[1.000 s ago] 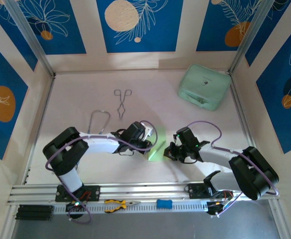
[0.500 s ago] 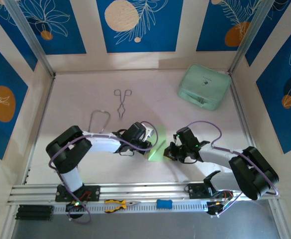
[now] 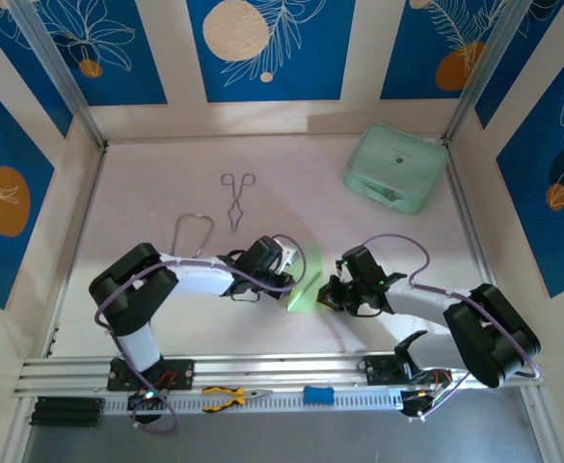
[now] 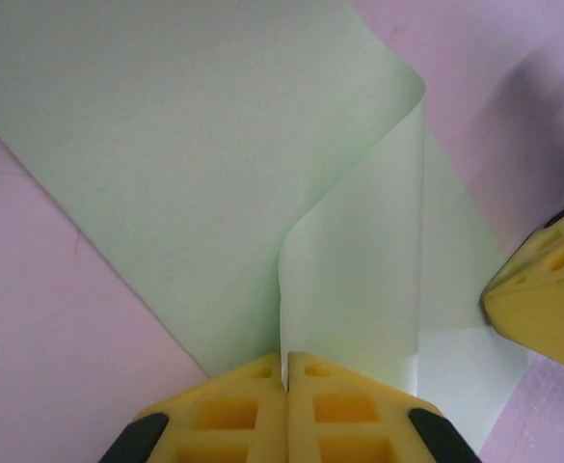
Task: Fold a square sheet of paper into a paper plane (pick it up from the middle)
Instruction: Fold the triangle a second time at the center of the table.
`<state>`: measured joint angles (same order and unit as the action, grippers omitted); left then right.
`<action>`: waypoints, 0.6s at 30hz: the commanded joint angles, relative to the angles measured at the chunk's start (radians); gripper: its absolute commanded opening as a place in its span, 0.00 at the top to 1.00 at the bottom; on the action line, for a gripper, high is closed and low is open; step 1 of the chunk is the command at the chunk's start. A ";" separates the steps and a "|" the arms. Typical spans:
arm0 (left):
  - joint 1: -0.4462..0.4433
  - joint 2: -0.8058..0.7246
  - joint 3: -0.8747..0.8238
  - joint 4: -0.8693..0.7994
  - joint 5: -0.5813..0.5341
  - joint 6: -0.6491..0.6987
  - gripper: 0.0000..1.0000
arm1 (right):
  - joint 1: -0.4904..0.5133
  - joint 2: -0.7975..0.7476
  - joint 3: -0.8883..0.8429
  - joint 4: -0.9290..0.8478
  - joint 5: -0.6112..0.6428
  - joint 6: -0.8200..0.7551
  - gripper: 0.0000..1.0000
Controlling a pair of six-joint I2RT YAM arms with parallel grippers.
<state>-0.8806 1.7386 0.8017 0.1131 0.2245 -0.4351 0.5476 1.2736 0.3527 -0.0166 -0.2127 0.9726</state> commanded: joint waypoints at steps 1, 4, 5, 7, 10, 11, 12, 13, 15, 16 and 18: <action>0.011 0.008 0.025 -0.004 0.018 0.033 0.92 | -0.009 0.010 0.005 -0.057 0.001 -0.019 0.95; 0.012 0.009 0.027 0.000 0.012 0.035 0.92 | -0.011 0.006 0.008 -0.062 -0.003 -0.020 0.95; 0.011 0.013 0.028 0.003 0.013 0.037 0.91 | -0.011 0.004 0.008 -0.063 -0.002 -0.021 0.95; 0.011 0.018 0.032 0.006 0.018 0.037 0.92 | -0.012 0.002 0.006 -0.067 -0.002 -0.022 0.95; 0.012 0.015 0.034 0.012 0.021 0.035 0.92 | -0.014 0.003 0.005 -0.067 -0.005 -0.022 0.95; 0.011 0.016 0.037 0.005 0.017 0.036 0.91 | -0.014 0.003 0.003 -0.066 -0.005 -0.021 0.95; 0.012 0.020 0.042 -0.006 0.011 0.037 0.92 | -0.014 0.003 0.002 -0.064 -0.007 -0.020 0.95; 0.012 0.024 0.047 -0.014 0.008 0.037 0.92 | -0.014 0.002 0.001 -0.063 -0.008 -0.020 0.95; 0.011 0.027 0.048 -0.019 0.004 0.037 0.92 | -0.014 0.005 0.003 -0.064 -0.008 -0.022 0.95; 0.012 0.027 0.046 -0.020 0.001 0.034 0.92 | -0.014 0.006 0.005 -0.064 -0.011 -0.023 0.95; 0.013 0.032 0.046 -0.022 -0.001 0.032 0.91 | -0.014 0.007 0.005 -0.064 -0.011 -0.025 0.95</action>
<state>-0.8806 1.7565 0.8265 0.1116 0.2276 -0.4164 0.5392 1.2736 0.3527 -0.0219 -0.2176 0.9691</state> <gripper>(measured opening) 0.085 0.063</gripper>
